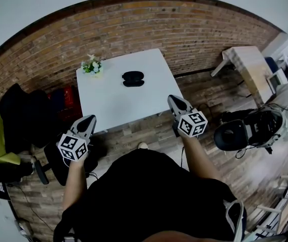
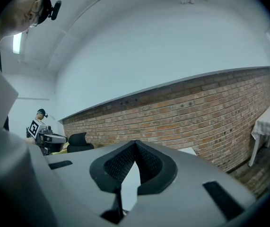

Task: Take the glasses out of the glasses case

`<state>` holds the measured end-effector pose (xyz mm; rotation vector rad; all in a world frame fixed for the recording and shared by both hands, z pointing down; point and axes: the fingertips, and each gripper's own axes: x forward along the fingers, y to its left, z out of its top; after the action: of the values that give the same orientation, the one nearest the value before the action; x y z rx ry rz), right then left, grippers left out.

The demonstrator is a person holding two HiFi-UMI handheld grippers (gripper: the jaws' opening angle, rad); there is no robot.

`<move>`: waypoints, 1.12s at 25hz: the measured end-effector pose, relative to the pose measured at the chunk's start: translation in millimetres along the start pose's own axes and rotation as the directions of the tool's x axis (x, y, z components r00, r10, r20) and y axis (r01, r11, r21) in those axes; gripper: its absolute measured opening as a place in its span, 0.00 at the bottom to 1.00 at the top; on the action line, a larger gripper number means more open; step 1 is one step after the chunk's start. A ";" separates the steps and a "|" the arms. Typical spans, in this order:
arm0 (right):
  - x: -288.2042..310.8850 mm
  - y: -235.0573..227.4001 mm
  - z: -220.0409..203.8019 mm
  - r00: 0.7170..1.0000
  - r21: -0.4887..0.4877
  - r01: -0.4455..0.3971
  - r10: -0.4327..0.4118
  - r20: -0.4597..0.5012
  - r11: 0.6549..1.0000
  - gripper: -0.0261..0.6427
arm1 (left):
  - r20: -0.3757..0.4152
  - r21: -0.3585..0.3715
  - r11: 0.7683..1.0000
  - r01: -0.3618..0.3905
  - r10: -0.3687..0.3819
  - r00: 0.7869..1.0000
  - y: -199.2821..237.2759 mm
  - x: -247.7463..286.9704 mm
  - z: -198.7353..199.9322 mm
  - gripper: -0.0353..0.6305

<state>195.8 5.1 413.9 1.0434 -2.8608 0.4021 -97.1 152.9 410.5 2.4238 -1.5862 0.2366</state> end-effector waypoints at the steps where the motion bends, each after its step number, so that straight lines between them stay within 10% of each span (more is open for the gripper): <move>1: 2.8 -1.1 0.0 1.000 0.001 -0.004 0.004 -0.003 1.000 0.06 | -0.001 -0.004 1.000 -0.006 0.006 1.000 2.8 1.5 -0.2 0.07; 28: 93.9 -63.4 -6.3 0.990 0.061 -0.097 0.103 -0.101 0.993 0.06 | -0.048 -0.038 0.995 -0.089 0.087 0.995 42.2 62.7 10.1 0.07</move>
<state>164.2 -98.3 448.3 0.8622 -2.8314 0.5296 -110.7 78.7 421.7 2.3045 -1.6633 0.2723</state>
